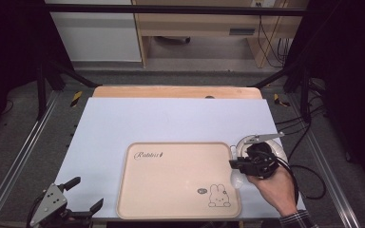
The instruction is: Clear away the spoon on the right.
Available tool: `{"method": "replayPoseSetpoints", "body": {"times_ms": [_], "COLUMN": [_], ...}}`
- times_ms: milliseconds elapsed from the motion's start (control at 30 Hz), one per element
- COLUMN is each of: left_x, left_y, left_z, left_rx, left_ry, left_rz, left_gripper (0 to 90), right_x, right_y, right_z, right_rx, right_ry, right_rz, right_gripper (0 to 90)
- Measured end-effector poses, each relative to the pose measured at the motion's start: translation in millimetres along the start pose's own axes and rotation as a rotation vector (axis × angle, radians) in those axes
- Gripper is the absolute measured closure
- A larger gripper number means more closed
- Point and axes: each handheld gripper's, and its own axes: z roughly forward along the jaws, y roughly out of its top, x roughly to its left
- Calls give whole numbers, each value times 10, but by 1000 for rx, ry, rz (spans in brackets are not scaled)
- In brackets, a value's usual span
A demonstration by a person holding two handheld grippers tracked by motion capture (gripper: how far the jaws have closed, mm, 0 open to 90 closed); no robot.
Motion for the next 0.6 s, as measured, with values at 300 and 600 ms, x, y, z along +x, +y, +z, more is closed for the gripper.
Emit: {"method": "replayPoseSetpoints", "body": {"times_ms": [300,600], "left_x": [1,2], "left_y": [-1,-1], "left_z": [-1,-3], "left_rx": [-1,-2], "left_ry": [-1,-1], "left_rz": [-1,-2], "left_gripper": [0,0], "right_x": [97,177], "right_y": [-18,-38], "right_z": [211,414], "right_rx": [50,99], "right_ry": [18,26], "right_rz": [-22,-20], "right_gripper": [754,754]}}
